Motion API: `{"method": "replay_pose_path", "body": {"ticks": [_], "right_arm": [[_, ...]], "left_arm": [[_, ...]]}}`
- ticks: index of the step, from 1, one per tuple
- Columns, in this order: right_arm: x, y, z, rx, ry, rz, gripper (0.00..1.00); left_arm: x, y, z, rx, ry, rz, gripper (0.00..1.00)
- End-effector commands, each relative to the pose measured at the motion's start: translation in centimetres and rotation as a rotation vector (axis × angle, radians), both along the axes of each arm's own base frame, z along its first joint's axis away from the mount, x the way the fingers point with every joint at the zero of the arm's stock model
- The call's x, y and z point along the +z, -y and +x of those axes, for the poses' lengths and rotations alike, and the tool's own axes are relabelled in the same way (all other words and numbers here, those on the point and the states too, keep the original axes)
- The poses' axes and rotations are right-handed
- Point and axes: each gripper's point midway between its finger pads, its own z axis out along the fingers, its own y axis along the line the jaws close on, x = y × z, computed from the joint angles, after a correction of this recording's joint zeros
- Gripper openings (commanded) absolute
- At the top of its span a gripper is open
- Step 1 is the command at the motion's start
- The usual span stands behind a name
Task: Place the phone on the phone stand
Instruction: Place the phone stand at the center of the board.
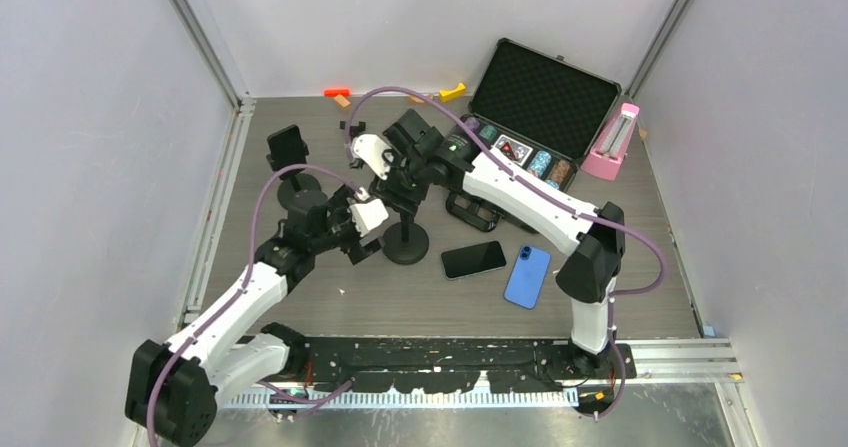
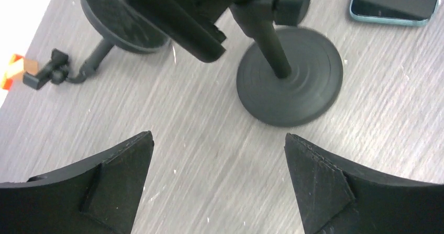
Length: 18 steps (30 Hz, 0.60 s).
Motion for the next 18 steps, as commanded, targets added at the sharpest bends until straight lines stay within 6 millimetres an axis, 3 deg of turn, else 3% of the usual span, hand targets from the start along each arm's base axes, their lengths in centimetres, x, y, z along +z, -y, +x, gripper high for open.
{"method": "replay_pose_path", "body": {"ticks": [1, 8, 11, 15, 18], "right_arm": [[3.8, -3.2, 0.6, 0.073, 0.143, 0.090, 0.00], [2.9, -4.1, 0.9, 0.075, 0.153, 0.077, 0.01], [2.5, -4.3, 1.0, 0.071, 0.152, 0.071, 0.05], [2.5, -4.0, 1.0, 0.049, 0.149, 0.067, 0.26], [3.1, -3.7, 0.8, 0.026, 0.144, 0.082, 0.57]], "left_arm": [[-1.1, -3.5, -2.5, 0.036, -0.113, 0.149, 1.00], [-0.6, -6.1, -4.8, 0.105, -0.176, 0.143, 1.00], [-0.4, -6.8, -5.3, 0.126, -0.175, 0.131, 1.00], [0.2, -6.9, -6.0, 0.139, -0.185, 0.108, 1.00], [1.3, -6.5, -6.1, 0.141, -0.190, 0.070, 1.00]]}}
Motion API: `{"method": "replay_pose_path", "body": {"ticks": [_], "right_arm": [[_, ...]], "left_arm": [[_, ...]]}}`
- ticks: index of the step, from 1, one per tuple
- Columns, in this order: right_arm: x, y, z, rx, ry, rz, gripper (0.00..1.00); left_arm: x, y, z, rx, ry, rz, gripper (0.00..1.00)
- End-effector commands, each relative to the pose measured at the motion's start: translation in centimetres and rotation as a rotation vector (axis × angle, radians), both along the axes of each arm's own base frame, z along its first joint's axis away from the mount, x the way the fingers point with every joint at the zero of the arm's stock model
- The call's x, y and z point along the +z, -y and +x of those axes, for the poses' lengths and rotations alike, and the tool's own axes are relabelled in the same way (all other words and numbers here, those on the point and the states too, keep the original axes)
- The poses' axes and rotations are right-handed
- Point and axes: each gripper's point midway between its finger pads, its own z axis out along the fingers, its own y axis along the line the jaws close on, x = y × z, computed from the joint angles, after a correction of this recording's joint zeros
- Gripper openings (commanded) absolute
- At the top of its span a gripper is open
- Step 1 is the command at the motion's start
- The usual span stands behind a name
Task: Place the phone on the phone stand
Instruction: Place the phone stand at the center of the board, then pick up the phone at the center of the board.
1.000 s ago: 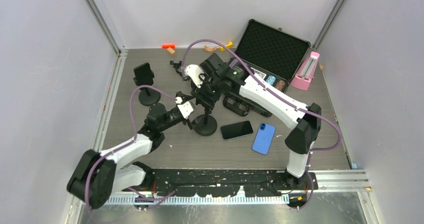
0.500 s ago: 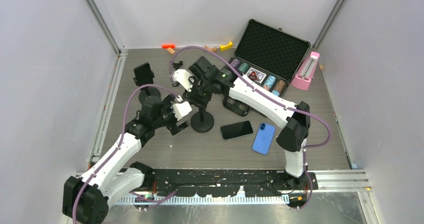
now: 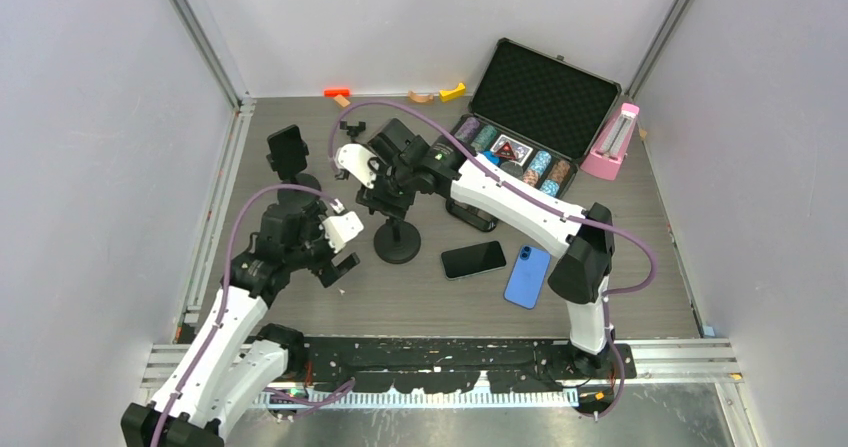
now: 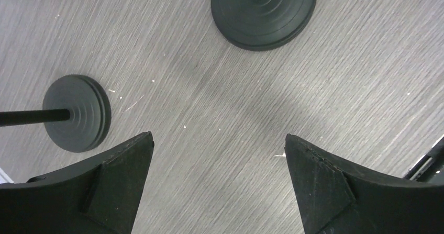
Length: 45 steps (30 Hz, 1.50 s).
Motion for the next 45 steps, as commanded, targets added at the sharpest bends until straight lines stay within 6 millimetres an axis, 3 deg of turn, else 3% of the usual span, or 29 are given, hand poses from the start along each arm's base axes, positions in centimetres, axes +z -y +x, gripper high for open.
{"method": "replay_pose_path", "body": {"ticks": [1, 2, 6, 12, 15, 19, 25, 30, 35, 45], "right_arm": [[3.9, -1.0, 0.8, -0.043, 0.065, 0.115, 0.63], [4.1, -0.8, 0.7, -0.047, 0.065, 0.121, 0.74], [6.0, 0.0, -0.4, -0.061, 0.050, 0.169, 0.86], [9.2, 1.8, -3.0, -0.050, 0.025, 0.246, 0.89], [9.4, 3.5, -3.5, -0.064, 0.052, 0.247, 0.89], [8.8, 7.3, -3.6, -0.105, 0.105, 0.235, 0.90], [4.7, 14.1, -3.1, -0.212, 0.036, 0.187, 0.90], [-0.1, 17.4, -3.1, -0.209, -0.010, 0.077, 0.91], [-5.4, 18.4, -2.9, -0.106, -0.060, -0.059, 0.91], [-13.5, 17.5, -2.3, 0.070, -0.162, -0.195, 0.91]], "left_arm": [[2.7, 0.7, -0.3, 0.009, 0.004, -0.069, 1.00], [3.3, 0.8, -0.2, 0.014, 0.008, -0.080, 1.00], [5.3, 1.1, 0.1, 0.034, 0.019, -0.120, 1.00], [7.9, 1.7, 0.6, 0.052, 0.031, -0.172, 1.00], [9.2, 1.8, 0.8, 0.054, 0.039, -0.186, 1.00], [10.5, 2.1, 1.0, 0.055, 0.039, -0.208, 1.00], [12.4, 3.0, 0.5, 0.035, -0.003, -0.253, 1.00], [13.1, 3.3, 0.2, 0.026, -0.044, -0.261, 1.00], [13.6, 3.6, -0.3, 0.009, -0.054, -0.273, 1.00], [13.8, 3.4, -0.6, -0.012, -0.029, -0.251, 1.00]]}}
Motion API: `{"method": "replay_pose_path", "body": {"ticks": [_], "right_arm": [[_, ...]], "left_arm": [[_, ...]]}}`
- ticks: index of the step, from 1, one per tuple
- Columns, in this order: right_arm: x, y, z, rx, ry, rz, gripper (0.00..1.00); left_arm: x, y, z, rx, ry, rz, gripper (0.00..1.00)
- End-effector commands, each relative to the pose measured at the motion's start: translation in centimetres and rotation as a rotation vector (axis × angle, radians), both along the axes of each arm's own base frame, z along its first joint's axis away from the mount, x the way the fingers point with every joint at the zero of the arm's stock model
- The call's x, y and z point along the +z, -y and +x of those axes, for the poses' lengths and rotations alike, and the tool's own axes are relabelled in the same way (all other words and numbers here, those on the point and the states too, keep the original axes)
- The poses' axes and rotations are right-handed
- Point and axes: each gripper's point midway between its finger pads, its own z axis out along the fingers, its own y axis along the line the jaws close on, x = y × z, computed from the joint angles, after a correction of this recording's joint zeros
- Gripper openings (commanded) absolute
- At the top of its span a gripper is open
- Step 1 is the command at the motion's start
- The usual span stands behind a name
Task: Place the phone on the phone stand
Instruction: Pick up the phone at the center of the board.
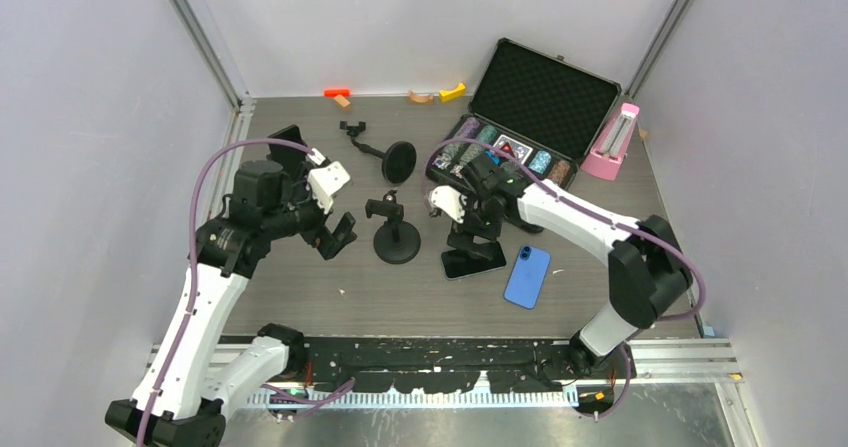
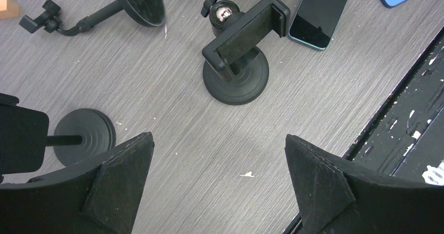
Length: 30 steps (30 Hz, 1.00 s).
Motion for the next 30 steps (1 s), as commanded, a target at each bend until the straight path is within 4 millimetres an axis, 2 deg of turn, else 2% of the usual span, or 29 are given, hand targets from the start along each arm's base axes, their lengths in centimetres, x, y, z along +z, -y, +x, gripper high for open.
{"method": "replay_pose_path", "body": {"ticks": [1, 5, 18, 23, 30], "right_arm": [[-2.4, -1.0, 0.4, 0.122, 0.005, 0.012, 0.91], [-3.8, -1.2, 0.3, 0.156, 0.003, 0.018, 0.91], [-6.6, -1.7, -0.5, 0.208, -0.026, 0.003, 0.91], [-7.2, -2.0, -0.7, 0.226, -0.026, -0.005, 0.90], [-7.7, -2.0, -2.2, 0.255, -0.046, -0.028, 0.89]], "left_arm": [[1.7, 0.2, -0.3, -0.027, 0.051, -0.013, 1.00], [1.6, 0.2, -0.2, -0.027, 0.047, -0.014, 1.00], [0.9, 0.3, 0.0, -0.035, 0.064, -0.011, 1.00], [0.8, 0.3, 0.1, -0.039, 0.070, -0.010, 1.00], [0.5, 0.2, 0.1, -0.039, 0.070, -0.004, 1.00]]}}
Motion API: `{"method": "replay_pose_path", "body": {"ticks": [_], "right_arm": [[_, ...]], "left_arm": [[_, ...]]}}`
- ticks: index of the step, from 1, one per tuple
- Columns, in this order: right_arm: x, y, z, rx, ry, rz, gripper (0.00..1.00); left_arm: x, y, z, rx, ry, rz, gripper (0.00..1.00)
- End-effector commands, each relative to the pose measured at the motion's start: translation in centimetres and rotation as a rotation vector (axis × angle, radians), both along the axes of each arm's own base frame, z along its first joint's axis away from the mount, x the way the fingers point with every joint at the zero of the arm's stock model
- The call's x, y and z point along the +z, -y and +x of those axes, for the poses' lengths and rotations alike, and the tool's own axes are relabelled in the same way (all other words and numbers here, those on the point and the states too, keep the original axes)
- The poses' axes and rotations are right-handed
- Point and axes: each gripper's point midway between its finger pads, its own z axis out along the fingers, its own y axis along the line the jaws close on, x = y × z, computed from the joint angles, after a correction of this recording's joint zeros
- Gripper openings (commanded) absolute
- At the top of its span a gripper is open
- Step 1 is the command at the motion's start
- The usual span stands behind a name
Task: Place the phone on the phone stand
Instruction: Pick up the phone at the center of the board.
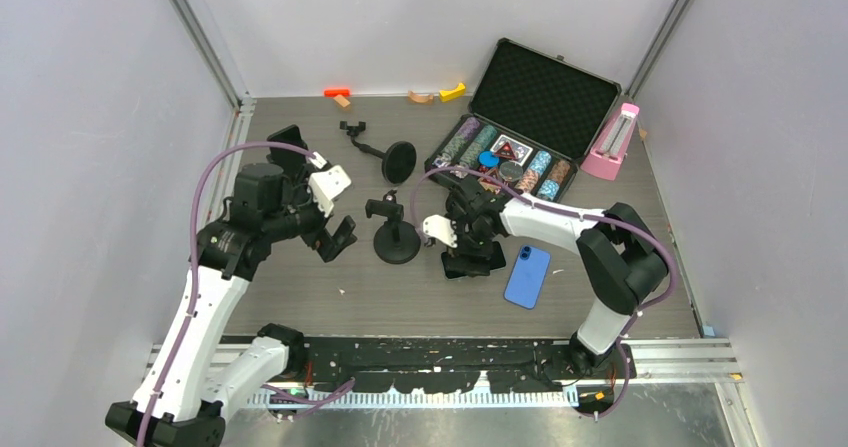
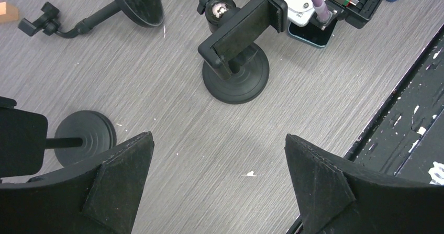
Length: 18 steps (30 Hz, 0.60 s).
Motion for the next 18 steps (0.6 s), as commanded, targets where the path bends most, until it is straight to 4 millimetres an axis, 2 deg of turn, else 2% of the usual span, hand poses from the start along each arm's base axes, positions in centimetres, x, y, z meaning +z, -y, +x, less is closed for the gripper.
{"method": "replay_pose_path", "body": {"ticks": [1, 14, 18], "right_arm": [[-0.5, -0.5, -0.9, 0.039, 0.002, 0.008, 0.89], [-1.0, -0.1, -2.4, 0.072, 0.018, -0.024, 0.88], [-1.4, -0.1, -2.7, 0.064, 0.032, -0.030, 0.83]], "left_arm": [[0.7, 0.2, 0.3, -0.020, 0.052, -0.011, 1.00], [0.5, -0.1, 0.4, -0.005, 0.053, 0.005, 1.00], [0.2, -0.2, 0.1, 0.000, 0.029, 0.003, 1.00]]}}
